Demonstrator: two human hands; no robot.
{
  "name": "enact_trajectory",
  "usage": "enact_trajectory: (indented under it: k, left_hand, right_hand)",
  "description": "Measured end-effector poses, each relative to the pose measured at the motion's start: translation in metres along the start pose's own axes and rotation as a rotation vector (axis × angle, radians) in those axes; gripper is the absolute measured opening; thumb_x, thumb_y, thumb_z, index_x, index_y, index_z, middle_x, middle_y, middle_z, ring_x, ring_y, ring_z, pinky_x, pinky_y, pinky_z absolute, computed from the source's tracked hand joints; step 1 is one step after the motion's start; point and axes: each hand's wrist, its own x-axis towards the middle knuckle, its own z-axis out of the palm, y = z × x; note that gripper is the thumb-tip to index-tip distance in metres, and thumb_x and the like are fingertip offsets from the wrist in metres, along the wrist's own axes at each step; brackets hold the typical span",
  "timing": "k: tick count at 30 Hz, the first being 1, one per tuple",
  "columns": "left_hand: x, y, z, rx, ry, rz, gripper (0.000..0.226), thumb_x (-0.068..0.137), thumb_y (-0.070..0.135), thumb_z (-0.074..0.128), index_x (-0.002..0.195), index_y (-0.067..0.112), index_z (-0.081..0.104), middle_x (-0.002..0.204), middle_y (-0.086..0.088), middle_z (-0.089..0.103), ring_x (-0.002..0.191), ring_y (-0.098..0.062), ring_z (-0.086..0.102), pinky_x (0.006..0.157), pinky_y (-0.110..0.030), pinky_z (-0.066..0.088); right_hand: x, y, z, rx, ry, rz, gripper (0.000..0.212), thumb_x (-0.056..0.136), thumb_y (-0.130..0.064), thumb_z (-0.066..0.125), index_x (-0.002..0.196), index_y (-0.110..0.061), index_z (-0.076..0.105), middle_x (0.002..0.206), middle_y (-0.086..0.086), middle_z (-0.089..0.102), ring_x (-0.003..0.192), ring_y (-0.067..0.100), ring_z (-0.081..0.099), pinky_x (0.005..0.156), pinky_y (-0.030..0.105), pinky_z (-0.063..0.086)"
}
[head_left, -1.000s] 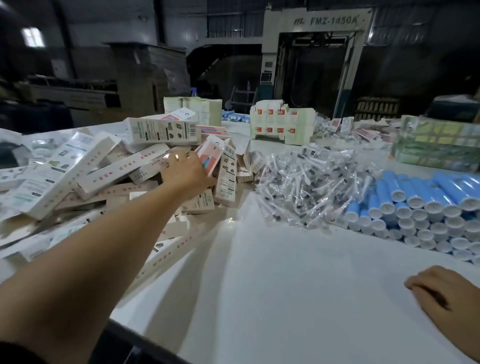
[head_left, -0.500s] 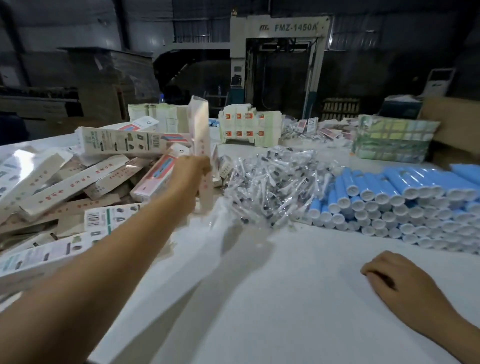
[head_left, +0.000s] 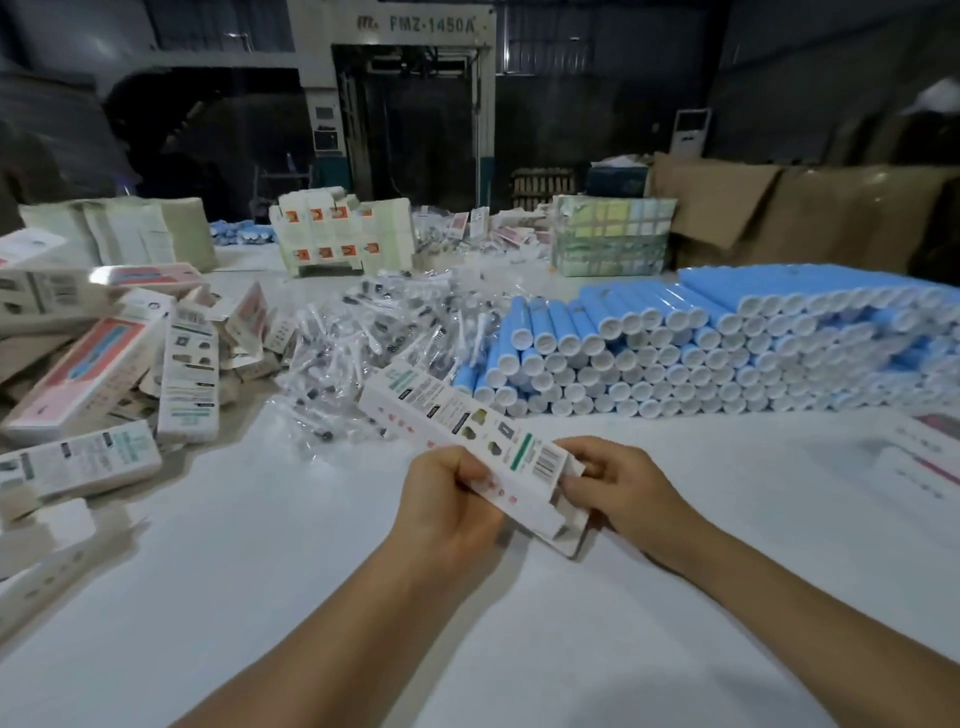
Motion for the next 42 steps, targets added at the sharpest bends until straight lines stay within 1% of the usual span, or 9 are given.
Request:
enact_trajectory:
  k: [4,7,12,15,18,23,28,34,42]
  left_hand:
    - [-0.001,0.002,0.003,0.018,0.043,0.067,0.064,0.070,-0.013,0.019,0.119,0.010,0.053,0.112,-0.014,0.067,0.113,-0.037,0.055,0.105,-0.054,0.037]
    - [-0.002,0.022,0.005,0.232,0.214,0.384,0.037,0.081,-0.007,0.038,0.112,0.009,0.054,0.086,-0.002,0.066,0.092,-0.020,0.057,0.090,-0.034,0.045]
    - [-0.008,0.039,-0.019,1.868,0.120,1.115,0.083,0.081,0.060,0.045,0.151,0.025,0.018,0.152,0.012,0.018,0.141,-0.007,0.009,0.117,-0.026,-0.003]
    - [-0.005,0.022,-0.019,2.611,-0.096,0.915,0.106,0.065,0.087,0.012,0.153,0.027,0.005,0.158,0.009,0.013,0.146,-0.017,-0.005,0.109,-0.049,-0.026]
    - [0.003,0.010,-0.022,2.682,-0.228,0.836,0.099,0.073,0.083,0.027,0.152,0.025,0.012,0.148,0.007,0.032,0.142,-0.021,0.017,0.110,-0.052,-0.019]
    - [0.006,0.003,-0.029,2.575,-0.222,0.851,0.078,0.082,0.076,0.036,0.139,0.025,0.026,0.125,0.007,0.042,0.112,-0.018,0.042,0.095,-0.033,0.031]
    - [0.010,-0.003,-0.030,2.590,-0.213,0.825,0.066,0.090,0.068,0.034,0.137,0.022,0.027,0.123,0.002,0.043,0.109,-0.022,0.041,0.088,-0.035,0.031]
    - [0.012,-0.002,-0.031,2.584,-0.228,0.812,0.067,0.092,0.066,0.033,0.139,0.019,0.025,0.125,-0.001,0.042,0.110,-0.025,0.041,0.088,-0.037,0.031]
    - [0.014,0.000,-0.032,2.588,-0.240,0.790,0.066,0.091,0.065,0.035,0.137,0.019,0.027,0.125,-0.002,0.042,0.110,-0.025,0.041,0.088,-0.038,0.031]
  right_hand:
    - [0.002,0.002,-0.003,-0.023,0.066,-0.014,0.029,0.092,-0.002,0.056,0.090,-0.024,0.074,0.090,0.001,0.075,0.080,0.016,0.072,0.056,0.026,0.055]
    - [0.004,0.002,-0.013,-0.076,0.202,-0.010,0.036,0.093,-0.004,0.057,0.076,-0.030,0.075,0.084,-0.005,0.075,0.078,0.010,0.071,0.057,0.022,0.053]
    - [0.006,0.004,-0.027,-0.355,0.198,0.069,0.033,0.092,-0.006,0.054,0.072,-0.025,0.071,0.075,-0.005,0.072,0.072,0.016,0.067,0.062,0.032,0.052]
    - [0.001,0.000,-0.025,-0.398,0.102,0.049,0.031,0.094,-0.008,0.054,0.072,-0.025,0.069,0.079,0.000,0.072,0.075,0.019,0.065,0.064,0.033,0.051]
    - [0.000,-0.002,-0.023,-0.364,0.073,0.084,0.023,0.095,-0.012,0.053,0.081,-0.020,0.070,0.088,0.010,0.071,0.081,0.039,0.065,0.066,0.053,0.052]
    - [0.015,-0.040,-0.037,-0.413,0.039,0.081,0.023,0.091,-0.013,0.055,0.086,-0.028,0.071,0.089,0.001,0.071,0.077,0.012,0.065,0.062,0.025,0.050]
    - [0.105,-0.106,-0.055,-0.872,0.434,-0.200,0.016,0.092,-0.012,0.048,0.082,-0.017,0.061,0.079,-0.001,0.061,0.073,0.017,0.055,0.060,0.026,0.036]
    - [0.187,-0.110,-0.050,-1.569,0.232,0.205,0.012,0.091,-0.005,0.046,0.079,-0.006,0.049,0.081,0.009,0.048,0.070,0.023,0.048,0.059,0.031,0.040]
    - [0.207,-0.103,-0.045,-1.747,0.122,0.328,0.015,0.094,-0.012,0.046,0.081,-0.006,0.053,0.074,0.008,0.048,0.063,0.020,0.047,0.062,0.033,0.044]
